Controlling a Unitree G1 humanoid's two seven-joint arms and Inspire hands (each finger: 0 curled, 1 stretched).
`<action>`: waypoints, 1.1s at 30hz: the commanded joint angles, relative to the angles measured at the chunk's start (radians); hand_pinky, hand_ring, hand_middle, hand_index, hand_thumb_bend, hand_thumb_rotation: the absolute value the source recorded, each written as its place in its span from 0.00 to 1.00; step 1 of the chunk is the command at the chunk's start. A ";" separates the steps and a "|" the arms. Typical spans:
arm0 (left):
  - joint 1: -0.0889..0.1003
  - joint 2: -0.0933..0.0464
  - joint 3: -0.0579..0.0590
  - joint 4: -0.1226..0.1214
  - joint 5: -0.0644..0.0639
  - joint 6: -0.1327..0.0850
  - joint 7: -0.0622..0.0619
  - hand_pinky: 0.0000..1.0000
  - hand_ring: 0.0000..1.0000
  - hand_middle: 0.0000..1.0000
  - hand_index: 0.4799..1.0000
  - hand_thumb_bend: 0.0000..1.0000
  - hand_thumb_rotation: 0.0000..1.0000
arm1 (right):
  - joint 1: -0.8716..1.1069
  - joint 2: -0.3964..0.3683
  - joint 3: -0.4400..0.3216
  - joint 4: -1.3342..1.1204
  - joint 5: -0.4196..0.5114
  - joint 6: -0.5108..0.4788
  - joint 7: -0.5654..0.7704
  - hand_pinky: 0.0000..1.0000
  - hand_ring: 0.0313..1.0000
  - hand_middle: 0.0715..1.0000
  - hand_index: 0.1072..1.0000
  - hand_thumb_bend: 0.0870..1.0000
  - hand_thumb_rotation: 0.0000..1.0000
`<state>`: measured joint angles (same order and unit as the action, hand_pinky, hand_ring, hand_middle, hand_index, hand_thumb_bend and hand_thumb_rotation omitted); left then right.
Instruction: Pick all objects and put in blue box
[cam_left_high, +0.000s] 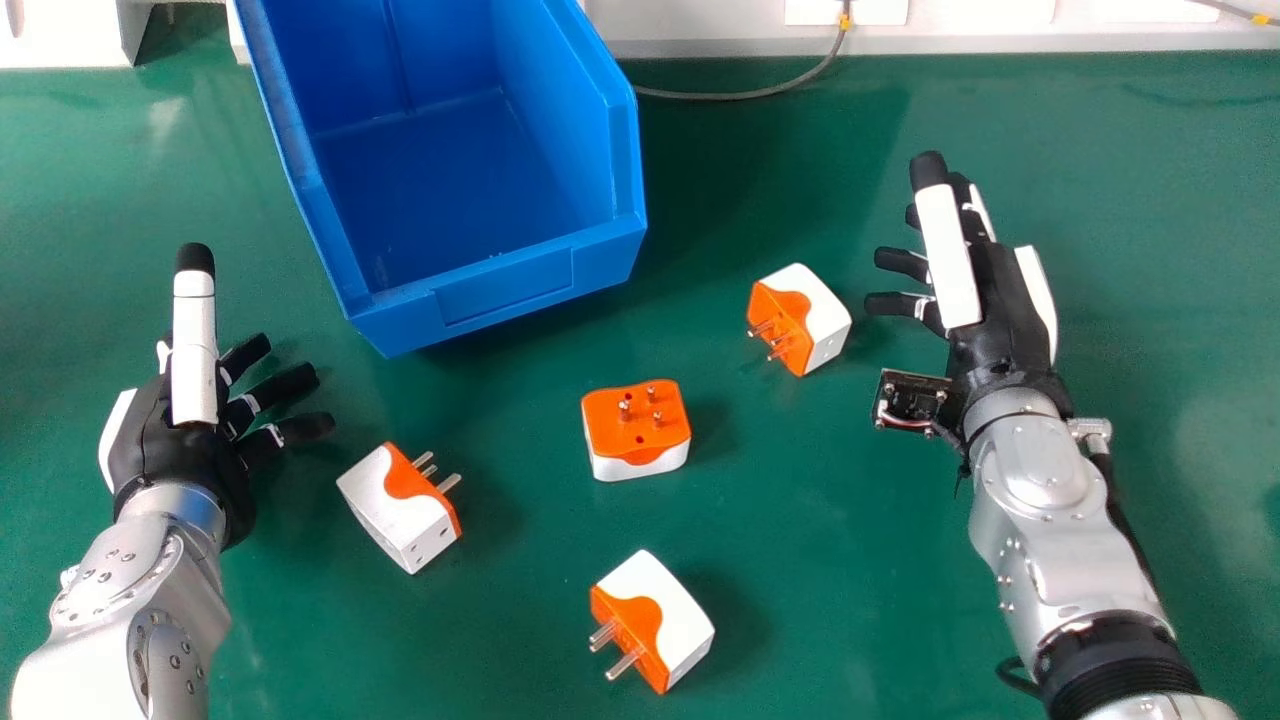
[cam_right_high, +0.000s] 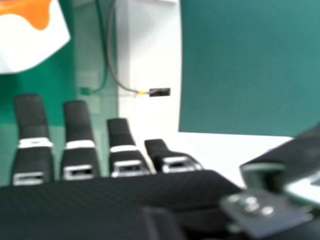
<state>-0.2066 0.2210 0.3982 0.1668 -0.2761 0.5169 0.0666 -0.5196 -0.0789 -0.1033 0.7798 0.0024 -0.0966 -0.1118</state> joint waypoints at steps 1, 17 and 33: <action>0.013 -0.001 -0.002 0.008 0.005 0.021 0.005 0.65 0.76 0.90 0.99 0.85 0.92 | -0.015 -0.009 -0.001 -0.019 -0.006 -0.007 -0.004 0.61 0.77 0.89 0.97 0.78 1.00; 0.013 0.000 -0.004 0.009 0.007 0.021 0.005 0.65 0.76 0.90 0.99 0.85 0.91 | -0.003 -0.019 0.018 -0.037 -0.034 -0.009 -0.001 0.60 0.77 0.88 0.97 0.77 1.00; 0.016 0.002 -0.009 0.012 0.012 0.011 0.002 0.65 0.76 0.90 0.98 0.85 0.91 | 0.019 -0.068 0.115 -0.014 -0.182 -0.099 -0.037 0.59 0.76 0.88 0.95 0.76 1.00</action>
<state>-0.2069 0.2212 0.3960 0.1714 -0.2751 0.5111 0.0657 -0.5047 -0.1253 -0.0084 0.7774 -0.1452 -0.1487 -0.1302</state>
